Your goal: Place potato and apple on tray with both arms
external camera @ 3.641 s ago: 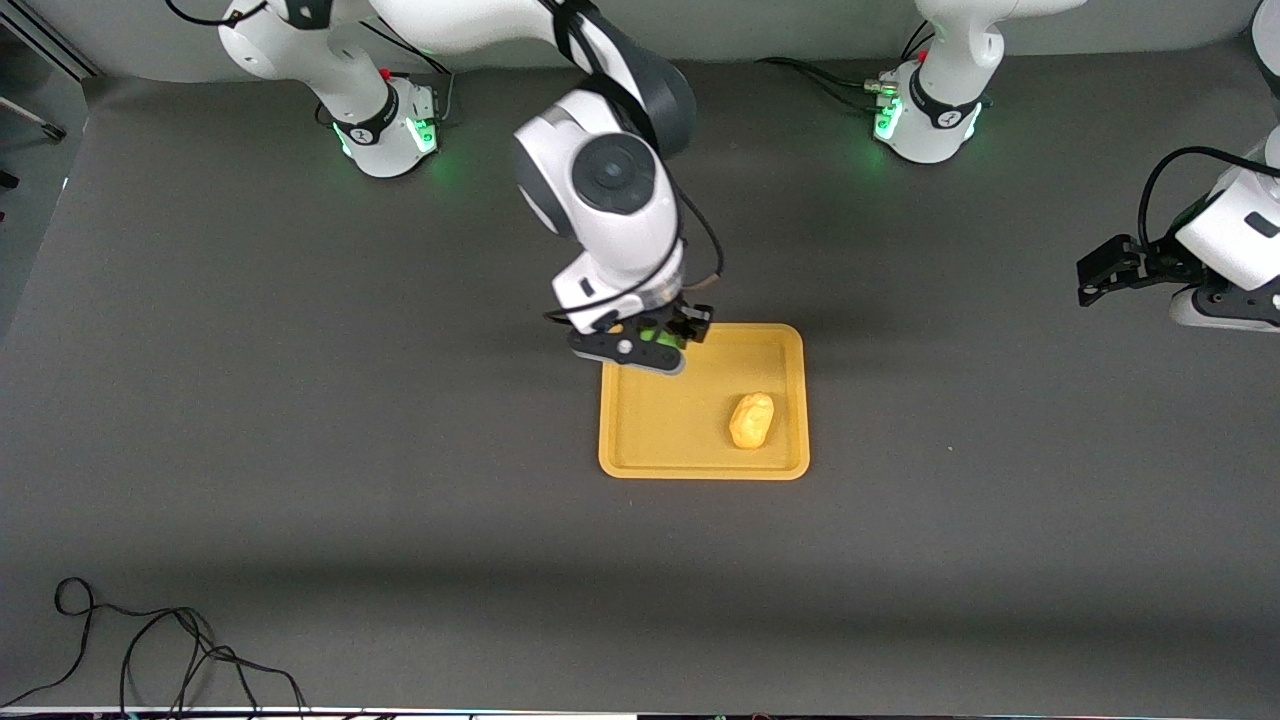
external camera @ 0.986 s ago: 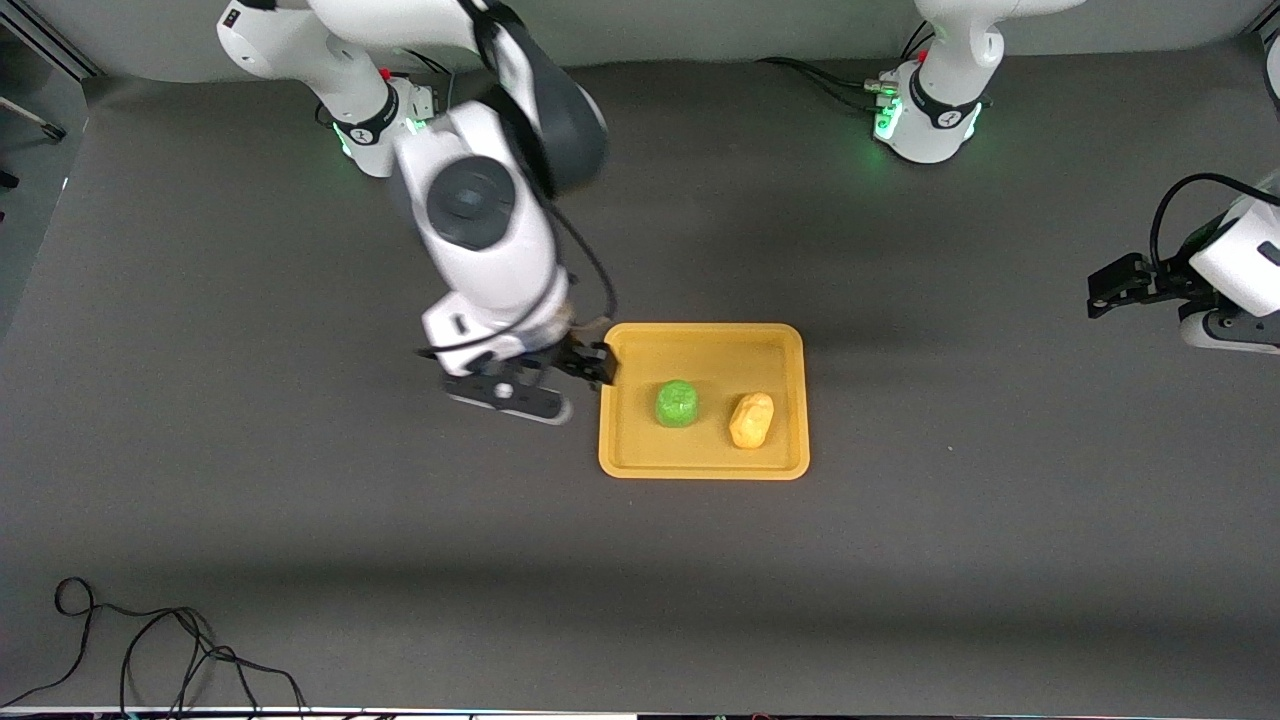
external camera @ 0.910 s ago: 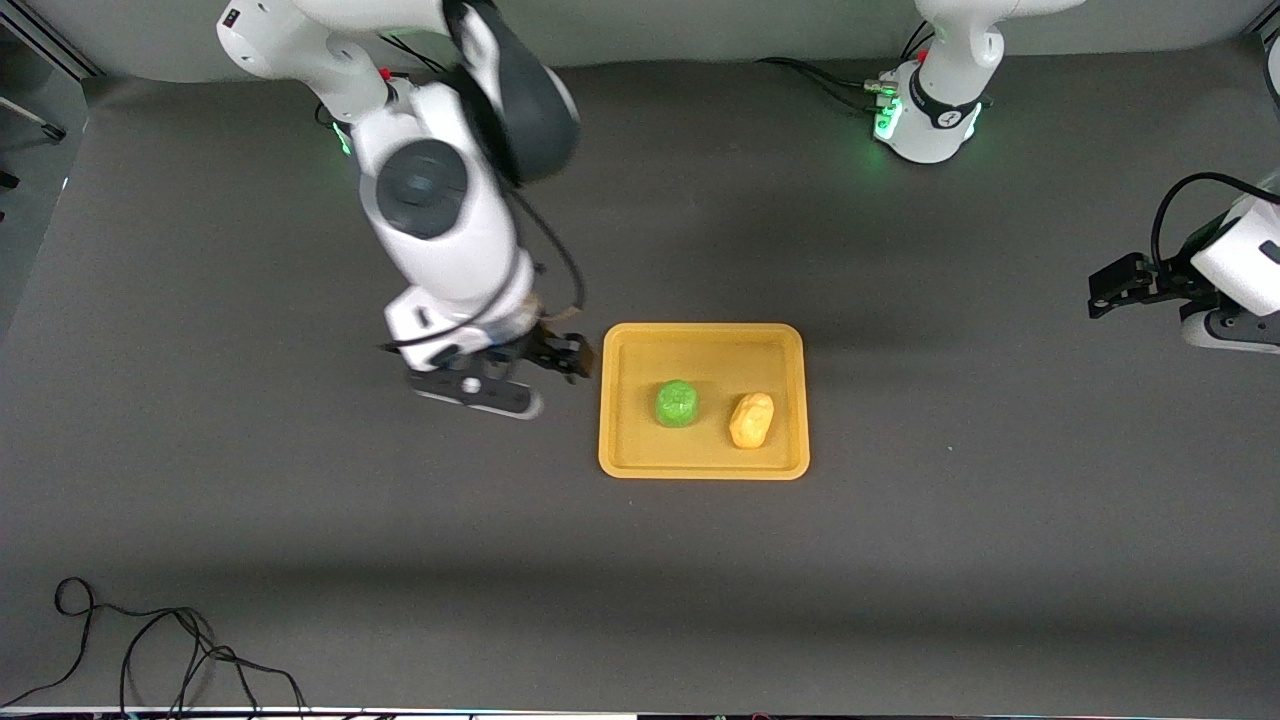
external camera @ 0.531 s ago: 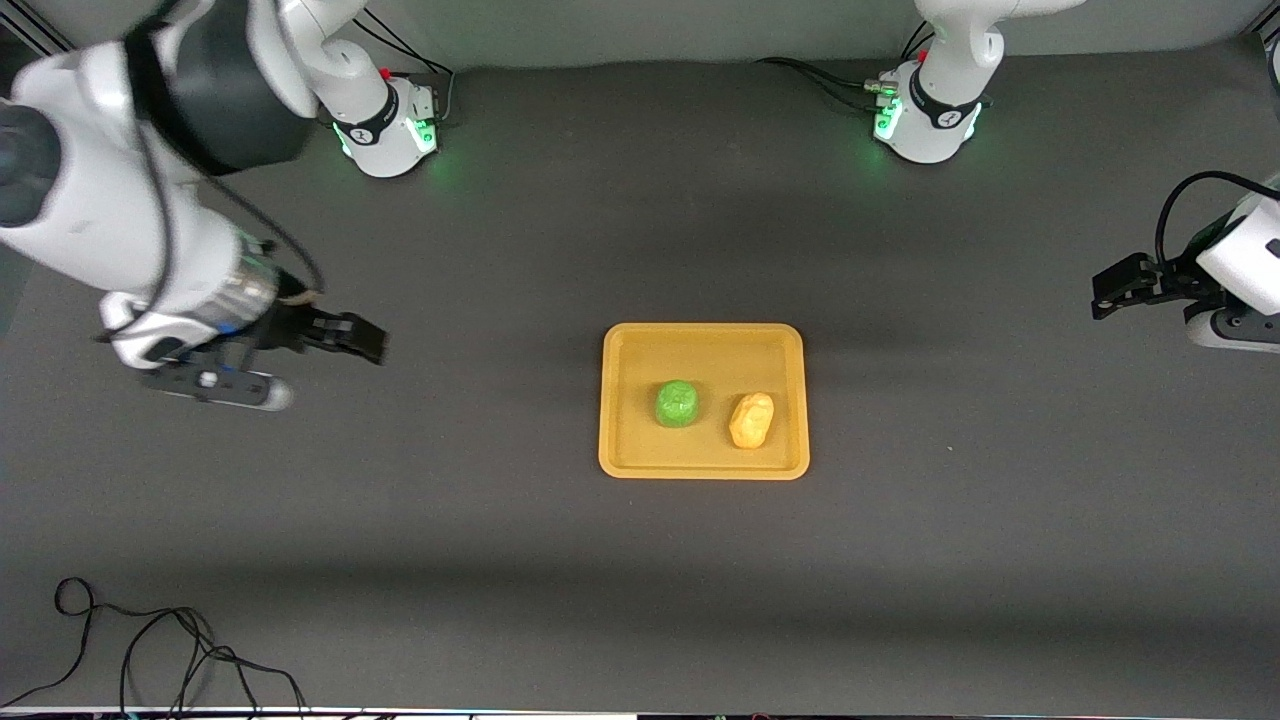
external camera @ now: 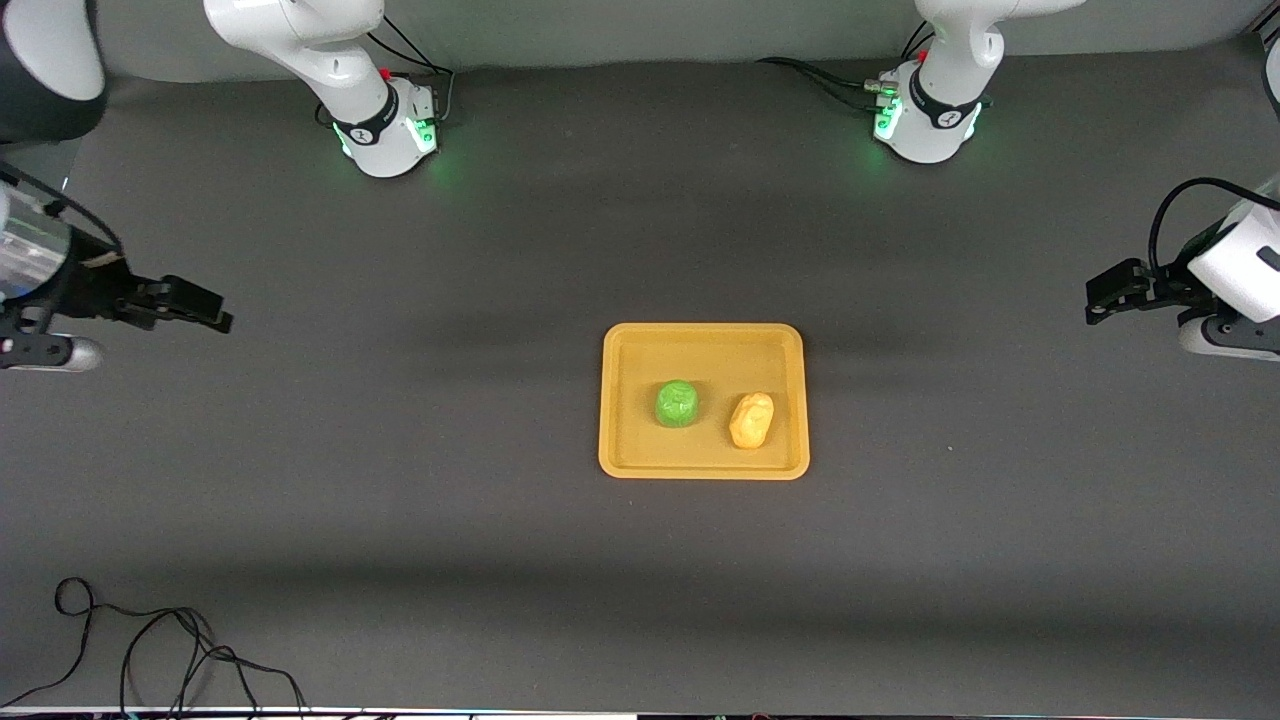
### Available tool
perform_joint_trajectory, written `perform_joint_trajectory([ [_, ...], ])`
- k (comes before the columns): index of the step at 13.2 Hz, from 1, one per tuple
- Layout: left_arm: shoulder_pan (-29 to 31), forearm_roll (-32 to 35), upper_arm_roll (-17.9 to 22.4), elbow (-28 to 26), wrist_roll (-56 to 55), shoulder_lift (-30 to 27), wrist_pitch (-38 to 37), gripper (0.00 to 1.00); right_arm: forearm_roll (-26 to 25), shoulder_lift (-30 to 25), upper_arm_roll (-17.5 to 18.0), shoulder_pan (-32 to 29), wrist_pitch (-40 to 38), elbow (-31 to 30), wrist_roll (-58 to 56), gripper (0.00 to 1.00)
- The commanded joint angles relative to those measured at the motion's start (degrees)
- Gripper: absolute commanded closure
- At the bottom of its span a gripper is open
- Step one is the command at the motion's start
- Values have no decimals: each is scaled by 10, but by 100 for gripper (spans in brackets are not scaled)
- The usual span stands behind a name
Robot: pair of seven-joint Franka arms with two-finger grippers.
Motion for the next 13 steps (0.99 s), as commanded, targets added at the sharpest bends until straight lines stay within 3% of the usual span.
perform_joint_trajectory([
  [1,-3,-5,0,18,-1,7,-8,0,-17,-23,30,-36,8,-21,-23,0],
  [6,0,3,0,33,9,9,-11,0,-19,-22,28,-30,13,-25,-20,0],
  [8,3,1,1,66,11,38,-14,0,-38,-9,29,-28,9,-4,-20,0],
  [13,1,18,2,65,13,38,-47,0,-30,-13,29,-29,8,-4,-15,0],
])
